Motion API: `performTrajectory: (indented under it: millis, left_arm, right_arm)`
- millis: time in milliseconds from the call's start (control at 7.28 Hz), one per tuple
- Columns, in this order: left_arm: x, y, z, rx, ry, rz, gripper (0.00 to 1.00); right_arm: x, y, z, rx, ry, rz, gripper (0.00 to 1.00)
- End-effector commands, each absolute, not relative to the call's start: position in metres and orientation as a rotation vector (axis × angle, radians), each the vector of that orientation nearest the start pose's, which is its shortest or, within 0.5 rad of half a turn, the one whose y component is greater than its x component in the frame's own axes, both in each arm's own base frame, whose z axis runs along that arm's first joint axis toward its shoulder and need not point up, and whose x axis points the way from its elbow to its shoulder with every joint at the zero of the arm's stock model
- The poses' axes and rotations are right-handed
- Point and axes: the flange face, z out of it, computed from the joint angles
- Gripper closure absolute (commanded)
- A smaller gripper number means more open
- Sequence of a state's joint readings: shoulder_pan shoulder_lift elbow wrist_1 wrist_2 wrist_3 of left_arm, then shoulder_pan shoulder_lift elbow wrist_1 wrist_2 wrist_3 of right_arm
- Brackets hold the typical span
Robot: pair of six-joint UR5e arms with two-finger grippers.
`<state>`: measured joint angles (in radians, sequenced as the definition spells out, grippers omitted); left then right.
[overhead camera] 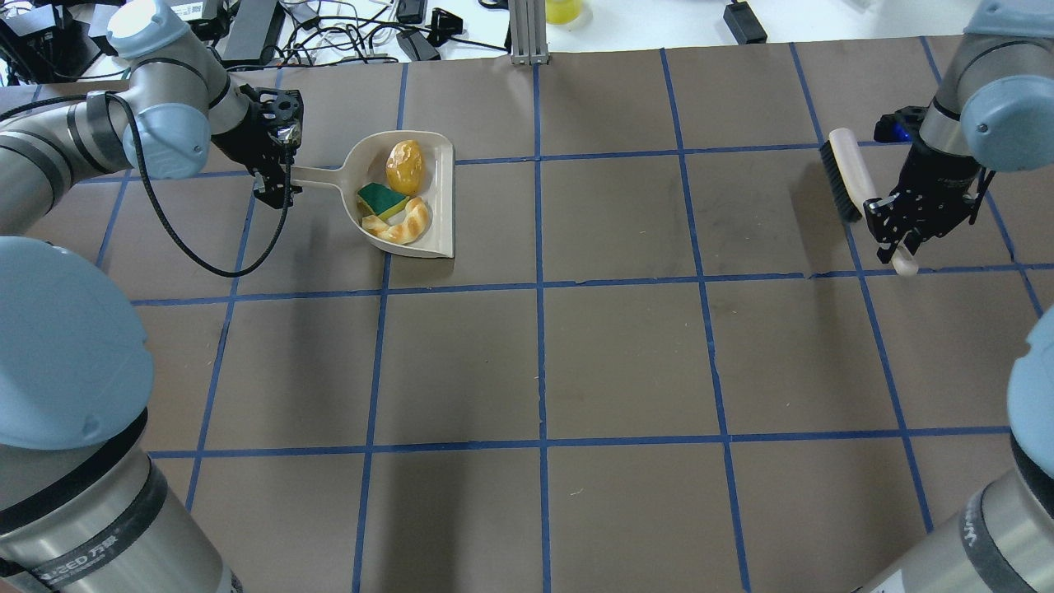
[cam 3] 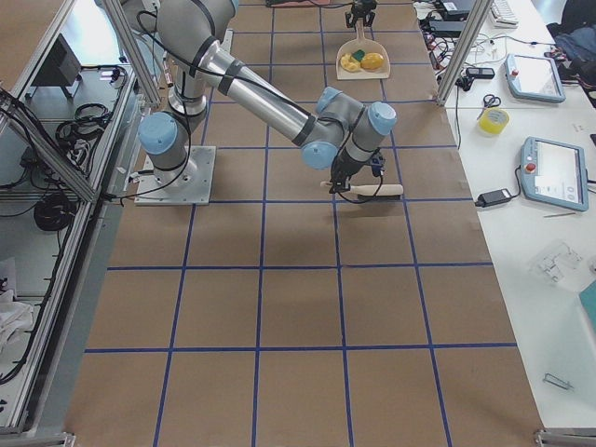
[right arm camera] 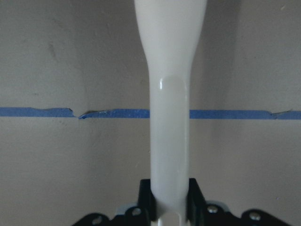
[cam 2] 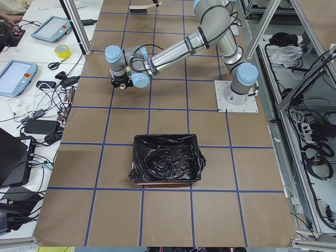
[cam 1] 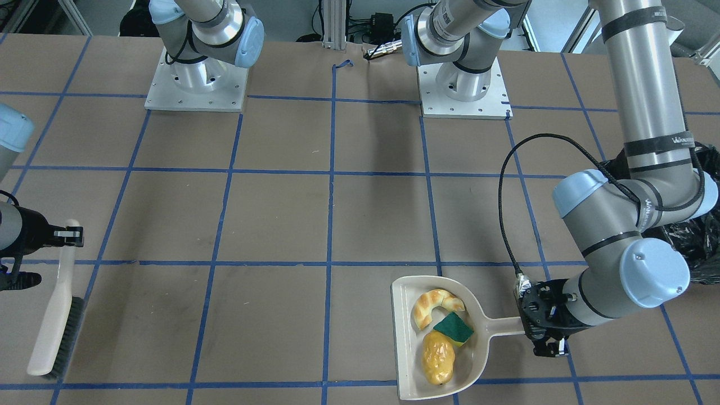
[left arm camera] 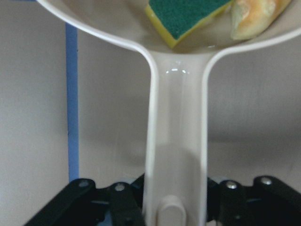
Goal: Sweep and dump trash into bin
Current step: 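Lift the loaded dustpan with the left gripper and move it over the black bin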
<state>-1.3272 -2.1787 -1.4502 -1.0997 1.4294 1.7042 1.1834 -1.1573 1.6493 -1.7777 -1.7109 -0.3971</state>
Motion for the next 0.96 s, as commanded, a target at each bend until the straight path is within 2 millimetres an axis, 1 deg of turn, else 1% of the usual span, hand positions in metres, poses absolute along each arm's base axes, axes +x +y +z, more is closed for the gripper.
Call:
performTrajectory:
  millis: [0, 137, 275, 412, 550, 687, 825]
  left_arm:
    - [0.026, -0.702, 0.230, 2.154, 2.442, -0.227, 1.00]
    - [0.038, -0.702, 0.234, 2.146, 2.492, -0.264, 1.00]
    - [0.049, -0.701, 0.235, 2.128, 2.529, -0.317, 1.00]
    - [0.057, -0.701, 0.237, 2.115, 2.555, -0.363, 1.00]
    - [0.058, -0.701, 0.240, 2.111, 2.552, -0.373, 1.00]
    - [0.059, -0.701, 0.243, 2.108, 2.552, -0.380, 1.00]
    - [0.066, -0.699, 0.254, 2.090, 2.561, -0.387, 1.00]
  right_arm:
    - [-0.104, -0.570, 0.243, -0.046, 3.116, 0.522, 0.97]
    - [-0.100, -0.563, 0.238, -0.056, 3.111, 0.527, 0.97]
    - [-0.100, -0.562, 0.237, -0.053, 3.108, 0.530, 0.96]
    - [-0.099, -0.562, 0.238, -0.053, 3.109, 0.528, 0.96]
    - [-0.099, -0.563, 0.234, -0.053, 3.104, 0.535, 0.94]
    - [-0.099, -0.563, 0.232, -0.050, 3.100, 0.534, 0.85]
    - [-0.099, -0.564, 0.229, -0.050, 3.096, 0.539, 0.75]
